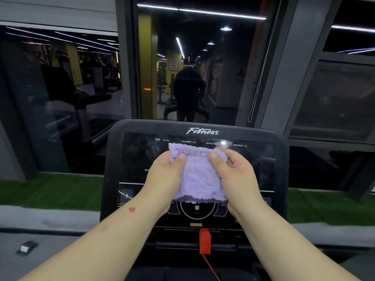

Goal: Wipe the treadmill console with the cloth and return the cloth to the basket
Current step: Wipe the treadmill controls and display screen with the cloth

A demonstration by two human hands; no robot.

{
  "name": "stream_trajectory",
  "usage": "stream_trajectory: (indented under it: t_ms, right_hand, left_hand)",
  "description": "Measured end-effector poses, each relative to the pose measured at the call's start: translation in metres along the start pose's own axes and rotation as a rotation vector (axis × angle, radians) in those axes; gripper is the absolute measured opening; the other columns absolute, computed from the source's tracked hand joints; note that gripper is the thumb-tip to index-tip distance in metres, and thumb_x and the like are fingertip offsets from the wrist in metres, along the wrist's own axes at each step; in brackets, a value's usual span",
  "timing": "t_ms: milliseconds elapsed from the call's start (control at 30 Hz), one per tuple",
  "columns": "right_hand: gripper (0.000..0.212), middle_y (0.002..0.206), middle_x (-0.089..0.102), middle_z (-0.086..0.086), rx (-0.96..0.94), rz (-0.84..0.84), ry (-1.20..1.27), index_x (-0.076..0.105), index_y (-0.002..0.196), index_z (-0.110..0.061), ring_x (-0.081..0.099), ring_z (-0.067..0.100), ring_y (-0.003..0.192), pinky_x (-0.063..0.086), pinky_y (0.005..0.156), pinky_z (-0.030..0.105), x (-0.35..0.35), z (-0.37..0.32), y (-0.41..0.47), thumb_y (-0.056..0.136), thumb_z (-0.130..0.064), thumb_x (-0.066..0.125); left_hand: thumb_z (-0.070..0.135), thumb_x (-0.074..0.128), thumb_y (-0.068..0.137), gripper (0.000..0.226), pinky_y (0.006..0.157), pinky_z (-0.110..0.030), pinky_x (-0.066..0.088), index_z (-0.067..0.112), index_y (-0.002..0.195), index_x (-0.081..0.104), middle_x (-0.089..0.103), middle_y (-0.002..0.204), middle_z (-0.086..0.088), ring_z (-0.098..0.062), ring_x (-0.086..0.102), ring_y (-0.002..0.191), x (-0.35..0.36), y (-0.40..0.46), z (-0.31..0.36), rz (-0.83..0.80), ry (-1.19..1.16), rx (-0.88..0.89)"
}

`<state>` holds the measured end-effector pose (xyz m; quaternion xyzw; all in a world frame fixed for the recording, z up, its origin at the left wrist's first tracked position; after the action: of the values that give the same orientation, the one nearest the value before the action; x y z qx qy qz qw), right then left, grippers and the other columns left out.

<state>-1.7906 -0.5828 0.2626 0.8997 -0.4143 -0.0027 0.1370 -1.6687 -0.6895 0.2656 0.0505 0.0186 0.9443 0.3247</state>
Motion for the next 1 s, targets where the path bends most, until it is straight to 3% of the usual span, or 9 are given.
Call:
stream_trajectory:
  t_ms: [133,233,367,533,633,733,833,933,1000]
  right_hand:
    - [0.019,0.096,0.075,-0.001,-0.117,0.040,-0.125,0.068,0.114,-0.028,0.074,0.014,0.089,0.062,0.079,0.038,-0.002,-0.006,-0.002,0.096,-0.033,0.067]
    - [0.026,0.109,0.075,-0.002,0.062,-0.036,0.070,0.061,0.126,-0.029,0.073,0.016,0.099,0.060,0.088,0.041,-0.005,-0.004,0.004,0.101,-0.035,0.059]
    - [0.045,0.119,0.072,0.012,0.166,-0.205,0.324,0.059,0.129,-0.014,0.067,0.018,0.078,0.054,0.078,0.036,-0.020,-0.008,0.009,0.092,0.008,0.045]
    - [0.028,0.093,0.074,0.005,0.067,-0.300,0.091,0.071,0.114,-0.008,0.067,0.009,0.071,0.052,0.061,0.019,-0.022,-0.012,0.006,0.090,0.006,0.066]
    - [0.013,0.095,0.077,0.002,-0.058,-0.226,-0.133,0.077,0.099,-0.013,0.070,0.012,0.080,0.055,0.069,0.021,-0.030,-0.020,0.012,0.091,-0.005,0.070]
    - [0.015,0.095,0.076,-0.008,-0.209,-0.090,-0.378,0.077,0.093,-0.024,0.070,0.008,0.086,0.055,0.075,0.020,-0.032,-0.025,0.012,0.092,-0.011,0.068]
    - [0.025,0.099,0.073,0.007,0.048,-0.106,-0.011,0.072,0.110,-0.018,0.065,0.014,0.079,0.057,0.070,0.031,-0.022,-0.013,0.011,0.092,-0.003,0.062]
    - [0.030,0.109,0.057,0.023,0.406,-0.273,0.428,0.070,0.107,-0.001,0.060,0.034,0.102,0.048,0.101,0.064,-0.013,-0.008,0.004,0.086,-0.019,0.058]
    - [0.040,0.117,0.069,0.022,0.420,-0.349,0.381,0.073,0.107,-0.002,0.068,0.035,0.110,0.051,0.099,0.057,-0.007,-0.013,-0.003,0.099,-0.034,0.050]
  left_hand:
    - [0.034,0.053,0.107,0.022,0.090,-0.047,0.060,0.025,0.114,0.071,0.078,0.107,0.006,-0.015,0.075,0.098,0.003,-0.003,0.004,-0.063,0.037,0.055]
    - [0.033,0.052,0.107,0.023,0.094,-0.049,0.058,0.023,0.116,0.071,0.078,0.110,0.002,-0.020,0.075,0.102,0.001,-0.002,0.002,-0.083,-0.025,0.021]
    - [0.033,0.049,0.108,0.027,0.094,-0.051,0.058,0.019,0.118,0.069,0.078,0.108,-0.004,-0.025,0.076,0.099,-0.009,0.002,0.002,-0.103,-0.079,-0.073]
    - [0.036,0.054,0.106,0.027,0.091,-0.053,0.058,0.017,0.117,0.069,0.079,0.105,-0.006,-0.027,0.076,0.097,-0.012,0.001,0.004,-0.163,-0.093,-0.140]
    - [0.035,0.065,0.098,0.030,0.083,-0.041,0.060,0.014,0.119,0.069,0.078,0.106,-0.007,-0.025,0.076,0.098,-0.011,-0.001,0.008,-0.249,-0.062,-0.138]
    - [0.019,0.077,0.085,0.039,0.084,-0.041,0.061,0.009,0.122,0.068,0.077,0.111,-0.010,-0.028,0.075,0.102,-0.009,-0.001,0.010,-0.328,-0.055,-0.130]
    - [0.011,0.078,0.086,0.036,0.085,-0.043,0.061,0.008,0.120,0.068,0.077,0.109,-0.011,-0.029,0.075,0.101,-0.007,0.001,0.012,-0.299,-0.062,-0.117]
    - [0.010,0.077,0.088,0.033,0.083,-0.043,0.061,0.011,0.119,0.068,0.078,0.107,-0.009,-0.027,0.076,0.098,-0.006,-0.001,0.013,-0.258,-0.081,-0.125]
    - [0.007,0.076,0.089,0.032,0.089,-0.047,0.060,0.010,0.120,0.068,0.078,0.108,-0.009,-0.029,0.076,0.099,-0.005,-0.001,0.010,-0.236,-0.079,-0.130]
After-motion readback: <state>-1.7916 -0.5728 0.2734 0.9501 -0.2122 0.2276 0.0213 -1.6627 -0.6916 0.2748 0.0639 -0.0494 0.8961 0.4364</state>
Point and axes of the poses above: each hand's wrist, its own y-axis towards the middle knuckle, its own x-axis out of the palm, z = x × y, the point moved 2 cm from there along y, towards the middle knuckle
